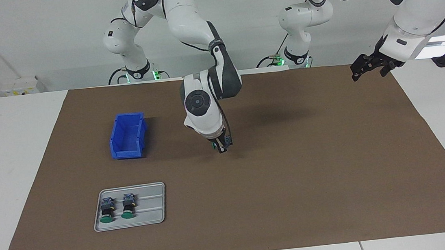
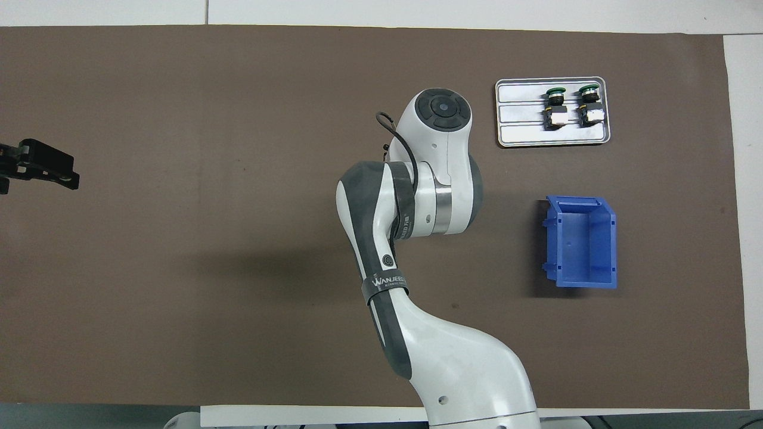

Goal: Place and press button with both arms
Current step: 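Lower the green button onto the table center and open the right gripper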

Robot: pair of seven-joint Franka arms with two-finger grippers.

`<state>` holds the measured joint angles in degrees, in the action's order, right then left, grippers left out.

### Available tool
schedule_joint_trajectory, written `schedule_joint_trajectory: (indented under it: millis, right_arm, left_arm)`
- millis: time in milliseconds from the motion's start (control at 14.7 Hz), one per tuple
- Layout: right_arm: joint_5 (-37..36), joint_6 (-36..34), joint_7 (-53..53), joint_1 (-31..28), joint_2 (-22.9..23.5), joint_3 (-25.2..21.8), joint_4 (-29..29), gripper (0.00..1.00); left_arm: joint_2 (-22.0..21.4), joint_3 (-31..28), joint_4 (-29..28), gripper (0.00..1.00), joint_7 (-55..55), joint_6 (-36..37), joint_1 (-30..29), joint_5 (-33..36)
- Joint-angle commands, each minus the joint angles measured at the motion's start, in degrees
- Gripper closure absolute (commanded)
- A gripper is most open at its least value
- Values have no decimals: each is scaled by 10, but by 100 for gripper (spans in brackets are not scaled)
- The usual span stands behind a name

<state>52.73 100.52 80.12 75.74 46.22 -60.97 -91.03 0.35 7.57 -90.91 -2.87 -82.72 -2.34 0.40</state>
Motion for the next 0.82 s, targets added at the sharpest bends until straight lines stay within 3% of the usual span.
schedule_joint_trajectory:
  millis: [0,204,341,750]
  right_arm:
    - [17,13,-30,20,3,-19,-24,83]
    - [17,13,-38,20,3,-20,-28,71]
    - [17,13,-38,20,3,-26,-31,46]
    - [16,10,-39,20,5,-28,-30,21]
  left_arm:
    - [-17,-4,-21,0,1,-13,8,-4]
    - [-17,-4,-20,0,1,-16,8,-4]
    - [-17,-4,-20,0,1,-16,7,-4]
    - [-17,-4,-21,0,1,-17,9,-4]
